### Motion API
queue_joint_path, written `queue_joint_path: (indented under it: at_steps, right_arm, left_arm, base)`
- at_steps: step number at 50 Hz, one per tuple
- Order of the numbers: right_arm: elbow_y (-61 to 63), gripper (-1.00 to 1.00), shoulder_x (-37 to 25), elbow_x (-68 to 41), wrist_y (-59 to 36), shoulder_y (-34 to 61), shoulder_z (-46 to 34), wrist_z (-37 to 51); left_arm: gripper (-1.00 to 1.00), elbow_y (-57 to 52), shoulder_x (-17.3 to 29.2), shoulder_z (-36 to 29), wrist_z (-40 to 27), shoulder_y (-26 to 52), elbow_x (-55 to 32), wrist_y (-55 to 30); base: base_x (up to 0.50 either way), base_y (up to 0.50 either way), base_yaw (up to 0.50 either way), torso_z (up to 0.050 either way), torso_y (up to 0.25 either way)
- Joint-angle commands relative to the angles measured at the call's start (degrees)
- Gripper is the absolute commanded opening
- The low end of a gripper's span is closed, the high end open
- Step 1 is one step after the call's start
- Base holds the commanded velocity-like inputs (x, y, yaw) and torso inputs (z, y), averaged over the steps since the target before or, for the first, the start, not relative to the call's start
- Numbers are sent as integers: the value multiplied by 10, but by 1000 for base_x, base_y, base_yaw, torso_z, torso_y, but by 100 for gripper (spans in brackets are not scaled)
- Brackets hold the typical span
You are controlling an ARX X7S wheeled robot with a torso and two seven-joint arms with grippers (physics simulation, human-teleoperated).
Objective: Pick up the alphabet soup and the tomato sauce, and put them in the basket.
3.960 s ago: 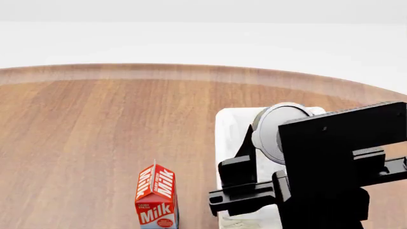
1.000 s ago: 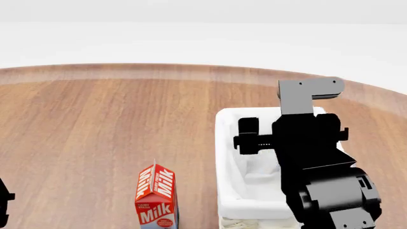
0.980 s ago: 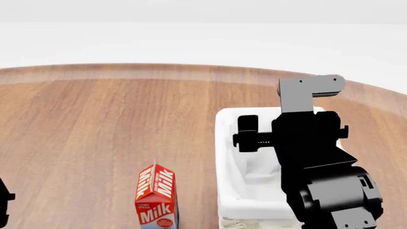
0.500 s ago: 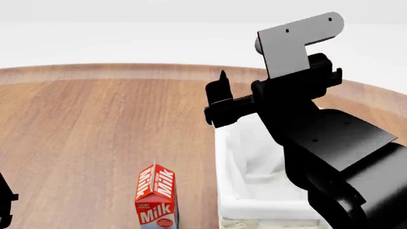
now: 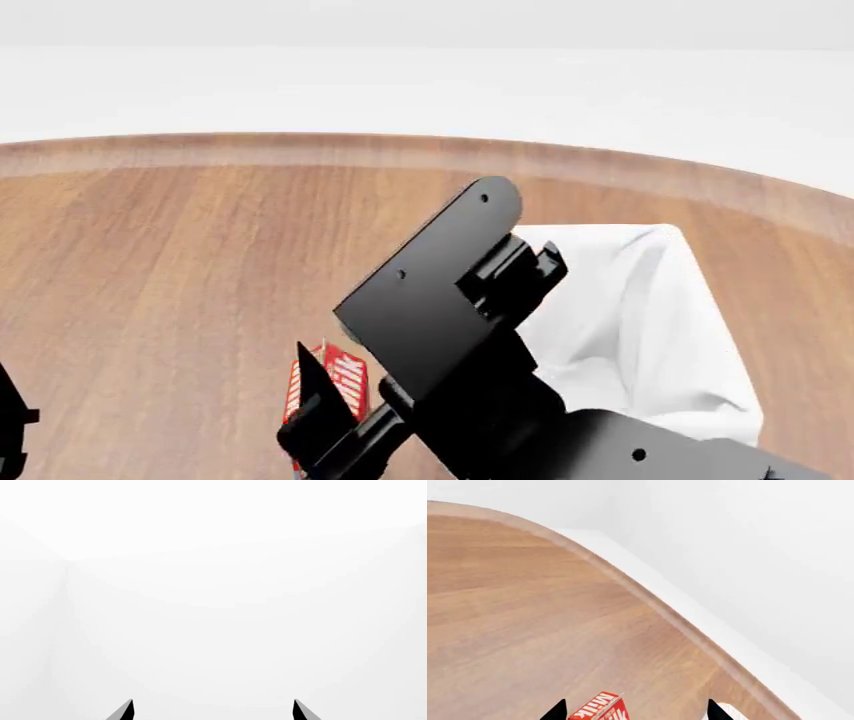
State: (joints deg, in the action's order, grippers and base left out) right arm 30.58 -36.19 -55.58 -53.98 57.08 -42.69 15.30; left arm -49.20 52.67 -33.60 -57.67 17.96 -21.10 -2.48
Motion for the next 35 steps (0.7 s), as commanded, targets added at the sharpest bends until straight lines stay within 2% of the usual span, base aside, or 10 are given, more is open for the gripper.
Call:
queue_joint_path:
  at_steps: [1,7,9,10,13,14,16,20,26,35]
  right_arm:
    - [127,100,-15,-13,-34,-46,-52,37]
    - [174,100,-6,-75,-74,-44,-48,85]
    - [187,100,-11,-34,-65,-71,-79,83]
    - [189,100,-6,-76,-73,-68,-62,101]
    - [210,100,-4,-70,-80,-86,-80,120]
    - [207,100,3,-131,-101,-76,-67,158]
    - [204,100,1,-109,-94,-107,-79,170]
    - [213,100,7,-162,-95,-135,-65,244]
    - [219,100,21,-187,-82,-194,-67,328]
    - [224,100,22,-183,-69,-234,-75,362]
  left_arm:
    - [100,-3,-1,1,1,3,-3,-5]
    - [100,-2,-3,1,3,7,-5,-9]
    - [100,-3,-3,1,3,7,-4,-9]
    - [100,-4,-4,0,3,7,-4,-10]
    - [100,-2,-5,-2,4,7,-2,-9]
    - [100,-3,-5,-2,4,7,-3,-11]
    - [100,-6,-5,-2,4,9,-3,-16]
    - [100,-5,-8,-4,5,10,-1,-16]
    - [100,-7,-8,-4,5,11,0,-19]
    - [100,-1,-5,0,4,2,0,-7]
  base:
    - [0,0,0,0,0]
    - [0,0,0,0,0]
    - [0,0,0,0,0]
    - [0,0,0,0,0]
    - [0,0,0,0,0]
    - [0,0,0,0,0]
    - [0,0,0,0,0]
    - [0,0,0,0,0]
    - [0,0,0,0,0]
    - [0,0,0,0,0]
